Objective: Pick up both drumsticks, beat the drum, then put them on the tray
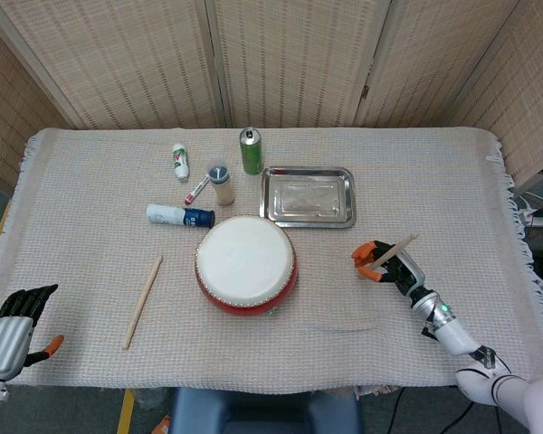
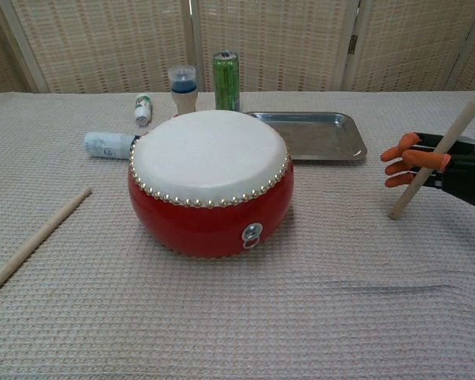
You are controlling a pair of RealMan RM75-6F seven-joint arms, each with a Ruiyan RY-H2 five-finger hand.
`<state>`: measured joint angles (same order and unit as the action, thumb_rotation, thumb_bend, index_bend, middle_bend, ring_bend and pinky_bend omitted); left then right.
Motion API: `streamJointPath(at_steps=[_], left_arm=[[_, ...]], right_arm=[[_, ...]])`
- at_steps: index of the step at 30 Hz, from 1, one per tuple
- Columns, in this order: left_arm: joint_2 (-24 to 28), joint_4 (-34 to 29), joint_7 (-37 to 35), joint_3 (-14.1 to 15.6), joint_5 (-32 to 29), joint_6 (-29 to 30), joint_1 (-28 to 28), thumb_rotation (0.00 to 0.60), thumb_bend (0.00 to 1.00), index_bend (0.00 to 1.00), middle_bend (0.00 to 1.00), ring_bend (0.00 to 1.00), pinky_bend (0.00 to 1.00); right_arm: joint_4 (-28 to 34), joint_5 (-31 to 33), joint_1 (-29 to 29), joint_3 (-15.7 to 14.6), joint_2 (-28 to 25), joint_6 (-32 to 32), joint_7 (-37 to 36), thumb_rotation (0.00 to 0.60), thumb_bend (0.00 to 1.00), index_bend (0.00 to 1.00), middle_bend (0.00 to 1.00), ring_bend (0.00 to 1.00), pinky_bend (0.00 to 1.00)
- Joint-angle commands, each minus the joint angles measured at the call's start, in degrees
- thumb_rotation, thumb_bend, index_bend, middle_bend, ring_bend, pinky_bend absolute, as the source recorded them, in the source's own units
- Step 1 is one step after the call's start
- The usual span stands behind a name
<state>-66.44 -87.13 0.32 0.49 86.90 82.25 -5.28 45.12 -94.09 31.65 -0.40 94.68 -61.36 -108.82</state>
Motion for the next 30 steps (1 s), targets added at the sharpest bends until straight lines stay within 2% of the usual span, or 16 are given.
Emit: streamJointPath(at_steps=[1,17,28,30], left_arm=[[0.04,0.00,-0.05,0.01,0.02,-0.05,-0.02,0.600,0.29,0.11,0.13,0.12,0.11],[0.02,0.17,-0.30,0.02,-0.16,-0.50,-0.17,0.600,0.29,0.11,0.13,0.12,0.11],[-0.25,0.86,-0.88,0.00,-0.36,-0.72,-0.19,0.600,0.29,0.11,0.13,0.12,0.11],[-0.32,1.04,-0.98,-0.02,-0.41,-0.78,-0.20,0.600,0.29,0.11,0.13,0.12,0.11]], right_arm=[[-0.65,0.45,0.01,-0.58,0.88,0.53,1.27,0.600,0.13,0.65,0.51,0.48,0.46],[-3.48,2.27,0.94,-1.59,4.61,3.33,5.45,0.600,0.13,0.99,0.73,0.69,0.62],[-4.32,3.07,2.37,-1.27,6.42,4.96,7.11,0.600,0.13,1.00,0.88,0.87,0.76],[-4.66,3.18,2.59,-1.01,6.84,4.66,7.11,0.600,0.12,1.00,0.92,0.92,0.81]])
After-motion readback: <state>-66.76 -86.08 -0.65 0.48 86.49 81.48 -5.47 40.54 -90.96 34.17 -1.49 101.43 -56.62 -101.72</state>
